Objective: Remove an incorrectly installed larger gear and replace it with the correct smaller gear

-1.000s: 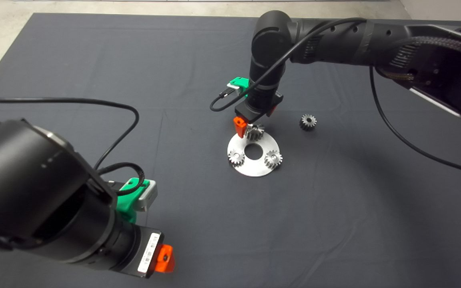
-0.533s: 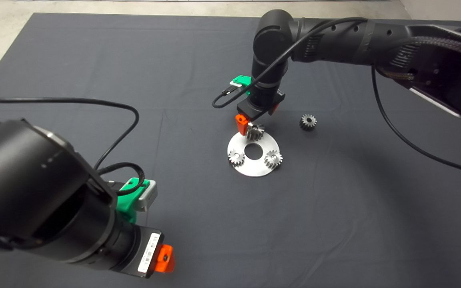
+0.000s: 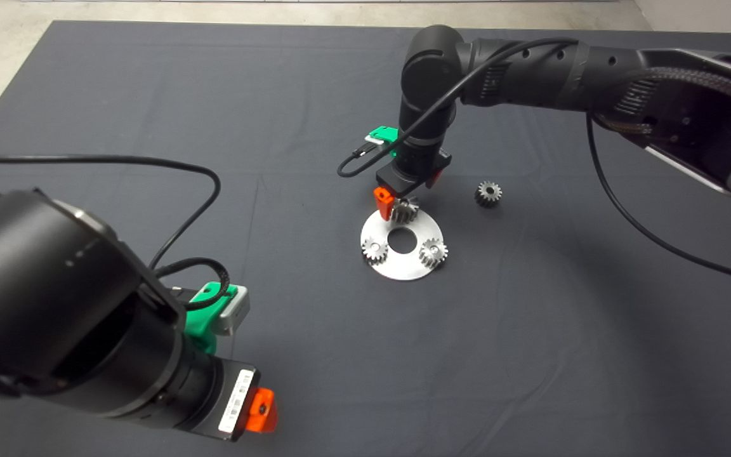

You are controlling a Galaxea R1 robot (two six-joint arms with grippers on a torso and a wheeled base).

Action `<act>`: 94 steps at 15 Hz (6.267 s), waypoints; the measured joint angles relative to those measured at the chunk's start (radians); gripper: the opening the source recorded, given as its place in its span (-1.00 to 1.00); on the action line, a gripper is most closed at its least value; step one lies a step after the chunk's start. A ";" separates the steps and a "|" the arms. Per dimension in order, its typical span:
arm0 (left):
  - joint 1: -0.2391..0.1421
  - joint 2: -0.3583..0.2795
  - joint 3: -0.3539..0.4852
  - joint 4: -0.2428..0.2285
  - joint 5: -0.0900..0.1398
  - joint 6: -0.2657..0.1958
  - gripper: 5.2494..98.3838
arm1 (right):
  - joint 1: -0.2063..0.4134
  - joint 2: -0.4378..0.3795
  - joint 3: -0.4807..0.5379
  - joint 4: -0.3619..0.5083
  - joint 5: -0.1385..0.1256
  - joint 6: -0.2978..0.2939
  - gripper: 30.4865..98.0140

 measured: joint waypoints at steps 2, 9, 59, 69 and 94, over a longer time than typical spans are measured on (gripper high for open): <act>0.000 0.000 0.000 0.000 0.000 0.000 0.99 | -0.003 0.000 0.000 0.000 0.000 0.000 0.99; 0.000 0.000 0.000 0.000 0.000 0.000 0.99 | -0.011 0.000 -0.001 0.000 0.000 0.000 0.91; 0.000 0.002 0.000 0.000 -0.014 0.000 0.99 | -0.047 0.000 -0.008 -0.047 0.001 -0.001 -0.42; 0.000 0.002 0.000 0.000 -0.014 0.000 0.99 | -0.047 0.000 -0.004 -0.047 0.001 -0.001 -0.47; 0.000 0.002 0.000 0.000 -0.015 0.000 0.99 | 0.041 0.000 0.009 -0.047 0.000 0.000 -0.50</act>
